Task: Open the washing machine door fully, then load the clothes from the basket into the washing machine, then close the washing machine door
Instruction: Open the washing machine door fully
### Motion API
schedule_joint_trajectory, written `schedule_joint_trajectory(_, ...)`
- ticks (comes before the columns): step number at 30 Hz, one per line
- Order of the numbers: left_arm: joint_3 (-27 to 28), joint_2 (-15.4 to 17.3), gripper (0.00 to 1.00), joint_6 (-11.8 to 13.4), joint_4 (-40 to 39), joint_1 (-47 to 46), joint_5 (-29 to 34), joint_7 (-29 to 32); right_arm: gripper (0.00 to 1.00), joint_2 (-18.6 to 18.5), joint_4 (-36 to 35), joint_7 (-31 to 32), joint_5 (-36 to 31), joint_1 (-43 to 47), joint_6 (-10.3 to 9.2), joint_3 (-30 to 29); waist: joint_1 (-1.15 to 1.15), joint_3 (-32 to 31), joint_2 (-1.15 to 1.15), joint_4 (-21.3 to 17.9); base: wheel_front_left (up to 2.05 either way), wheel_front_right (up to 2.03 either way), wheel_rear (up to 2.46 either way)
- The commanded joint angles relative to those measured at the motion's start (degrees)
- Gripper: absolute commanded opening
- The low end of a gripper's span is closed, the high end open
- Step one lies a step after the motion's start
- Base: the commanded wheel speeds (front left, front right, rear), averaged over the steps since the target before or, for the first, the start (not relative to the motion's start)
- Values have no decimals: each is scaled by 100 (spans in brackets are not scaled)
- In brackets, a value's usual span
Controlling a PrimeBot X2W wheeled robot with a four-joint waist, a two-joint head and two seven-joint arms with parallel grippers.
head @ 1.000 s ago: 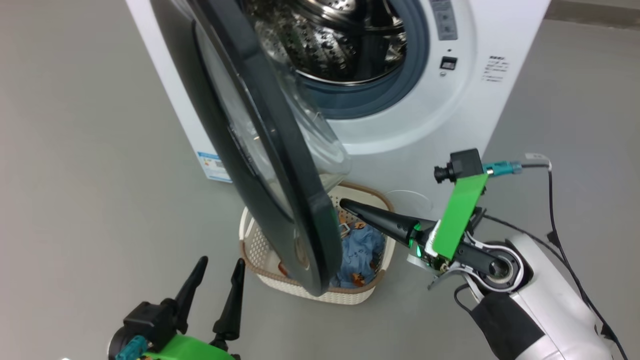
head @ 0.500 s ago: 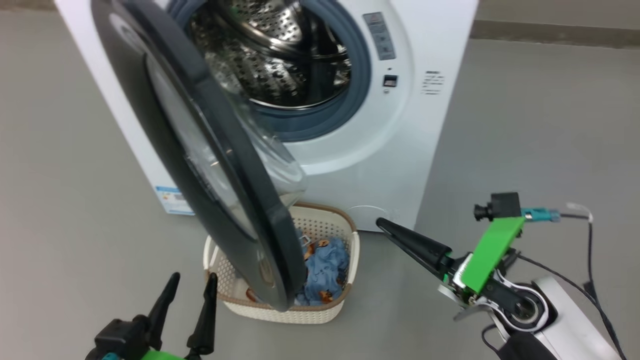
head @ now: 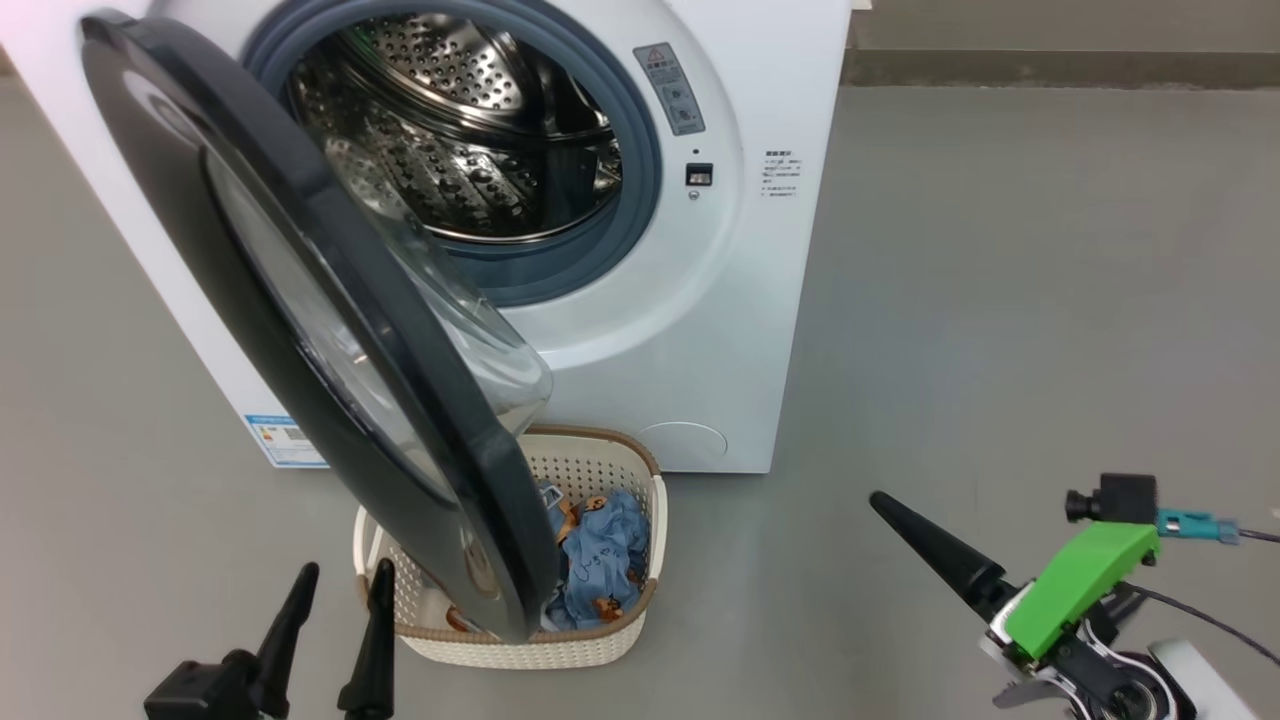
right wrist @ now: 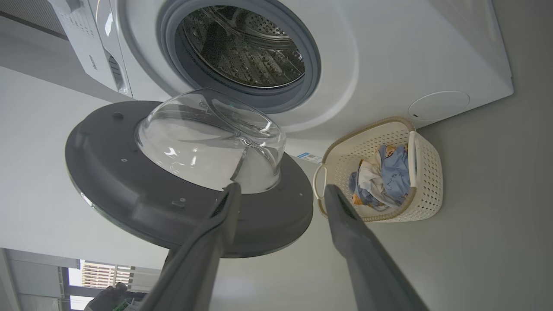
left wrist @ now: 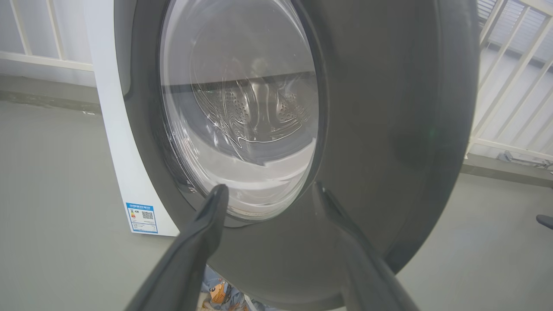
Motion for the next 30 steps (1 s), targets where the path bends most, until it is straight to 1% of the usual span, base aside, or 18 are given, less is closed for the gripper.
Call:
schedule_joint_trajectory(1,239,68,100,-15,-170,-59,-16,-37,100,-185,-128,-226,-220,35,9,153,0,17,0,-44,0,0,0)
schedule_joint_trajectory(3,255,64,100,-15,-172,-57,-16,-37,100,-222,-108,-336,-275,63,9,199,0,25,0,-62,0,0,0)
schedule_joint_trajectory(4,282,54,100,-15,-174,-54,-14,-37,100,-292,-68,-565,-357,104,9,277,0,36,0,-95,0,0,0)
schedule_joint_trajectory(5,282,54,100,-15,-174,-54,-14,-37,100,-292,-68,-565,-357,104,9,277,0,36,0,-95,0,0,0)
schedule_joint_trajectory(7,319,41,100,-15,-178,-54,-11,-37,100,-416,1,-960,-522,126,9,419,0,55,0,-136,0,0,0)
schedule_joint_trajectory(8,319,41,100,-15,-178,-54,-11,-37,100,-416,1,-960,-522,126,9,419,0,55,0,-136,0,0,0)
schedule_joint_trajectory(14,373,29,100,-15,-163,-68,0,-37,100,-662,153,-1892,-800,98,9,682,0,82,0,-172,0,0,0)
schedule_joint_trajectory(20,388,23,100,-15,-142,-93,44,-37,100,-1033,313,-3040,-1398,-14,9,1206,0,91,0,-168,0,0,0)
schedule_joint_trajectory(22,390,17,100,-15,-138,-106,59,-37,100,-1105,391,-3254,-1566,-51,9,1318,0,93,0,-161,0,0,0)
schedule_joint_trajectory(25,410,8,100,-15,-144,-108,78,-37,100,-1147,515,-3362,-1850,-98,9,1273,0,97,0,-164,0,0,0)
schedule_joint_trajectory(30,440,-6,100,-15,-162,-101,110,-37,100,-898,439,-3371,-2719,-15,9,406,0,119,0,-194,0,0,0)
